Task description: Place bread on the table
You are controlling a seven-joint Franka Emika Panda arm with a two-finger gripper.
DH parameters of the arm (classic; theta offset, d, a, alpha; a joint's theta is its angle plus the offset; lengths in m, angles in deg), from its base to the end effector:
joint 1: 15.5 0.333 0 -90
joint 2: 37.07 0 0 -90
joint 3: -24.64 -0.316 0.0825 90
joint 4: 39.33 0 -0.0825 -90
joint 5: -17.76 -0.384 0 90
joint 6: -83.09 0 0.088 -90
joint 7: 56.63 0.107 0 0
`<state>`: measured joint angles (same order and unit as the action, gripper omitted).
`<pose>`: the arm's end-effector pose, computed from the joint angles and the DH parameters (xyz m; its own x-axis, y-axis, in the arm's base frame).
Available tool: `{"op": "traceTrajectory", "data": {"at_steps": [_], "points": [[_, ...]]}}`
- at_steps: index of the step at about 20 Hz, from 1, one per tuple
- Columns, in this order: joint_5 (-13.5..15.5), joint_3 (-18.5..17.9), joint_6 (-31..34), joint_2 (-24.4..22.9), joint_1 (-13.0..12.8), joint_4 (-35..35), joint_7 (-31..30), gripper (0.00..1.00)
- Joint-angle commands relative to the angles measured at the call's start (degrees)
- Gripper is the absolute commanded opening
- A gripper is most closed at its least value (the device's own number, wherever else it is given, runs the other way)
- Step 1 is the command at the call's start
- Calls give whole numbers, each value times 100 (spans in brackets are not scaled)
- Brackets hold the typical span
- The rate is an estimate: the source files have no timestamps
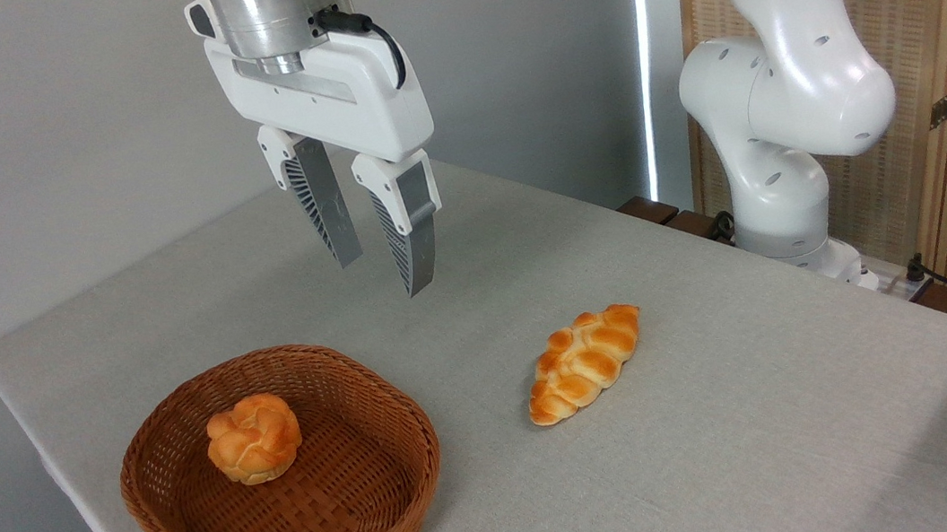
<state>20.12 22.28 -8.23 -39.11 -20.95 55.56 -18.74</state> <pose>0.5429 -0.0333 0.6058 0.7560 -0.6546 0.0050 -0.6540 -0.7549 0.0500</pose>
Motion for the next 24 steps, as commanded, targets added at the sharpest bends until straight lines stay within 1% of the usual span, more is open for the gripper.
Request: {"op": "traceTrajectory", "data": {"at_steps": [1,12,15,17,21,22,24], "points": [[80,-158,10,10,-17,-93,96,100],[71,-168,9,10,-17,-93,96,100],[97,-159,-227,10,-17,-84,96,100],[237,-159,-447,18,-17,-84,79,100],[729,-133,-912,106,-61,-58,0,100],[774,-98,-1079,150,-69,-23,-9,100],[949,-80,-1334,211,-174,38,-18,100]]}}
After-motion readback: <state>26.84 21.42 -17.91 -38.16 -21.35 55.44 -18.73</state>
